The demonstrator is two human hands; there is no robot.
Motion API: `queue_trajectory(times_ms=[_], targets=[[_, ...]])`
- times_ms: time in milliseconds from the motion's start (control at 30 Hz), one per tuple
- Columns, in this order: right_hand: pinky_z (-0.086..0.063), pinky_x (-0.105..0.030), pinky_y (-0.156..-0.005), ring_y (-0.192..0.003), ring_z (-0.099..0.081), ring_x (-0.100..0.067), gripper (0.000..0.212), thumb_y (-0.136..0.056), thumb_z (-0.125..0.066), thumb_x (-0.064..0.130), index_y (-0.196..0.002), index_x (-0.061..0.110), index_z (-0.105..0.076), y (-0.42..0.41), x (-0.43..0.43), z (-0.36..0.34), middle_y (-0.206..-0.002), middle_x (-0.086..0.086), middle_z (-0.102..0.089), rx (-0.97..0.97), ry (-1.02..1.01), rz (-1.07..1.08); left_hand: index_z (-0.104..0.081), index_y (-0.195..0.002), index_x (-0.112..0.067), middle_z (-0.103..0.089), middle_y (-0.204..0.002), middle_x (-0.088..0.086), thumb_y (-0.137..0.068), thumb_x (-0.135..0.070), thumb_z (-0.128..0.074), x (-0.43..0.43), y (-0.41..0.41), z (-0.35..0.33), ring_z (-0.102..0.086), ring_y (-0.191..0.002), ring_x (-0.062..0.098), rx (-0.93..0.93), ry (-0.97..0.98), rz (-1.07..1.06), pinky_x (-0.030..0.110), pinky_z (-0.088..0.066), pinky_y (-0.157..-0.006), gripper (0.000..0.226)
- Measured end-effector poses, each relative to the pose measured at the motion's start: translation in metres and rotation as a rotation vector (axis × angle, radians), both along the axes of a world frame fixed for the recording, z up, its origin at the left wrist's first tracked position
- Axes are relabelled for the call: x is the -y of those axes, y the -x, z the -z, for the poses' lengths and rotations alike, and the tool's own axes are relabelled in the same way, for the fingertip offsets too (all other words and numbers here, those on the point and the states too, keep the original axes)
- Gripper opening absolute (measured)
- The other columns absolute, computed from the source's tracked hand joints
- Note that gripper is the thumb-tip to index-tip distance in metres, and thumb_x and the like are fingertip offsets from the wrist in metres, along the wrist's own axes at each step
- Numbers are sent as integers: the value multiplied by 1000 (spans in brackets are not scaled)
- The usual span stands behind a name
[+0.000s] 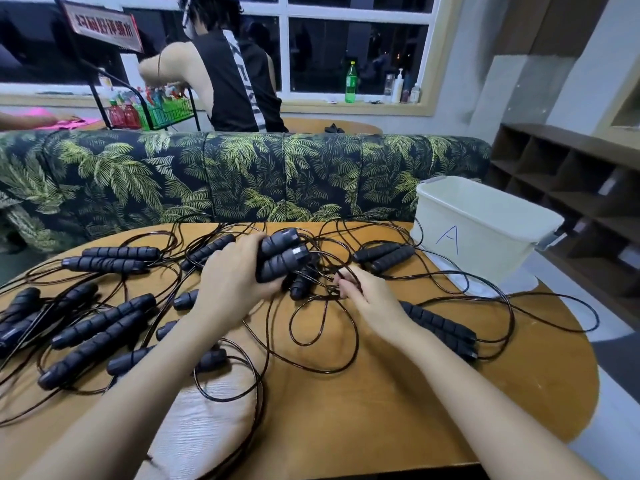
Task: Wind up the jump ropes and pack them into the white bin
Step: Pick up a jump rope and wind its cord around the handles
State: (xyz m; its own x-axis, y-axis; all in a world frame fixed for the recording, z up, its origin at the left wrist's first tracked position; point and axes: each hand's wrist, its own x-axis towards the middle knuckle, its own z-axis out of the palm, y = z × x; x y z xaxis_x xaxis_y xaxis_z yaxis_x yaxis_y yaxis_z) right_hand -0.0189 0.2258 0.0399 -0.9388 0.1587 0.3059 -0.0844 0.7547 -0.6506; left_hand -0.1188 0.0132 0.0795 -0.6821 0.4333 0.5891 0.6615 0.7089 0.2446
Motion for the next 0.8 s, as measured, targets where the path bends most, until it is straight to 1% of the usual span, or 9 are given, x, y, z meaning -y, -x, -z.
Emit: queue_trajectory(times_ms=[67,200,300,400,500,567,600,700,800], targets=[[-48,-41,-84,-94,-57,-15,12,-101,-46,29,-108,24,-54,0,8,1,-97,6,-59,10,-73,2,-54,-108,-22,-63,-91,-10,-69,-44,-76,-5,-9,5,-57,-81,16,223,-163,-7,31,-44,-68,50],[-38,-39,-105,-120,-49,-24,31,-101,-44,21,-131,13,-45,9,32,9,-125,-6,-57,163,-225,33,-59,-103,-19,-69,-94,2,-59,-52,-75,-37,-35,12,-65,-84,18,1008,-609,224,31,-51,-73,58],[-28,-35,-113,-133,-37,-27,38,-101,-38,12,-139,7,-41,6,42,19,-140,-12,-46,150,-194,101,-56,-107,-17,-68,-95,6,-71,-26,-81,-59,-52,12,-64,-80,16,1142,-711,245,25,-51,-62,45],[-29,-35,-111,-123,-38,-25,36,-96,-43,5,-131,7,-45,-4,42,25,-125,-9,-53,65,-294,59,-58,-98,-9,-61,-79,6,-77,-8,-73,-65,-51,11,-58,-63,15,1304,-963,211,22,-47,-50,26],[-37,-37,-100,-109,-43,-18,20,-98,-46,14,-116,17,-56,-9,33,22,-114,3,-59,-6,-299,69,-57,-90,-8,-55,-71,4,-76,-7,-66,-58,-39,4,-51,-54,14,1470,-1080,257,26,-47,-54,17],[-37,-35,-100,-110,-44,-17,24,-100,-48,20,-122,20,-58,-10,29,17,-117,6,-58,-14,-289,79,-55,-93,-8,-55,-68,3,-77,-5,-64,-50,-31,-4,-50,-53,14,1377,-1024,272,26,-45,-52,19],[-36,-34,-100,-111,-44,-17,27,-100,-49,21,-125,21,-58,-10,26,17,-118,6,-58,-12,-287,73,-54,-94,-10,-56,-68,1,-78,-5,-65,-45,-27,-9,-51,-53,13,1241,-910,273,25,-44,-51,21],[-34,-36,-103,-119,-40,-15,38,-98,-53,20,-134,32,-51,-7,21,18,-126,7,-53,44,-281,-19,-50,-102,-22,-64,-80,-6,-69,-15,-76,-28,-17,-19,-61,-69,14,636,-231,285,28,-48,-61,43],[-27,-39,-111,-125,-36,-17,41,-96,-57,23,-136,27,-50,-6,23,25,-133,4,-53,102,-374,-91,-42,-115,-27,-64,-85,-5,-64,-34,-72,-19,-21,-13,-62,-78,25,267,282,251,30,-45,-62,60]])
